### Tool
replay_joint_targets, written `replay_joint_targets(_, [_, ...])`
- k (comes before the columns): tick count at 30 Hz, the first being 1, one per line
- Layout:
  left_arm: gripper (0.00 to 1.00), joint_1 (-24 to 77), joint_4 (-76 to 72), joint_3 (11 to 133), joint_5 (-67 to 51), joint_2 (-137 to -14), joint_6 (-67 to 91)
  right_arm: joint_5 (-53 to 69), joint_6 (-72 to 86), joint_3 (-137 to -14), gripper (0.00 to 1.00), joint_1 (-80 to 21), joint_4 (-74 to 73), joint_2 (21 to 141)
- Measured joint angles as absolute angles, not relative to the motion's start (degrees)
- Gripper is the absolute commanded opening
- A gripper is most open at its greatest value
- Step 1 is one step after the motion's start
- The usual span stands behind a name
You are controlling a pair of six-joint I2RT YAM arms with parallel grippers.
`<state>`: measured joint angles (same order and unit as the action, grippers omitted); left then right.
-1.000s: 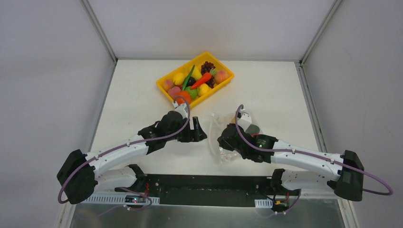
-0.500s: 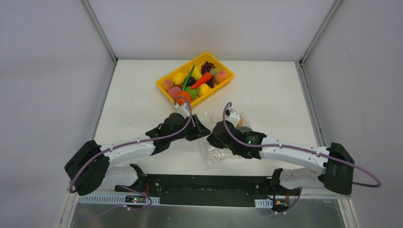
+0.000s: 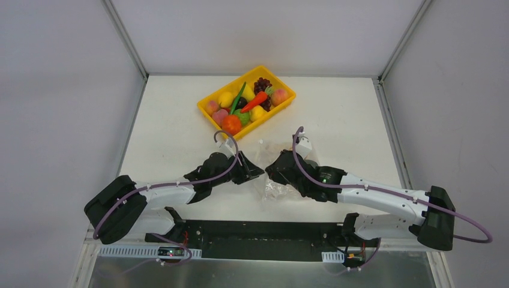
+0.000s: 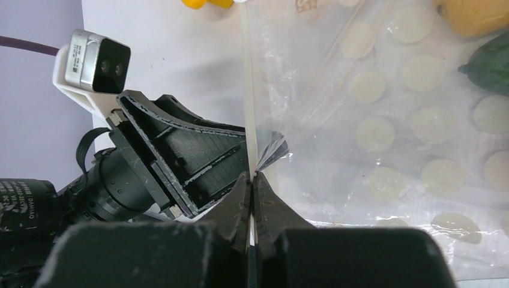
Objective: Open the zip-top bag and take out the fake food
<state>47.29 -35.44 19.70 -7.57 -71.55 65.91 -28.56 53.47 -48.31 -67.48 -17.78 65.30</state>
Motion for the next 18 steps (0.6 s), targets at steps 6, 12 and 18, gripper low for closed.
replay_joint_targets(6, [0.45,47.70,-38.74,22.35,-7.79,-74.37,66.74,-27.66,53.23,-48.31,0.00,-67.51,-16.80,65.30])
replay_joint_targets(12, [0.51,50.19,-43.29,25.71,-8.54,-81.49,67.51,-27.18,52.97,-48.36,0.00,-67.26,-15.88,65.36])
replay_joint_targets(18, [0.54,51.72,-48.82,26.83,-8.47,-89.08,68.82,-29.56,51.72,-48.56,0.00,-68.20,-18.33,65.93])
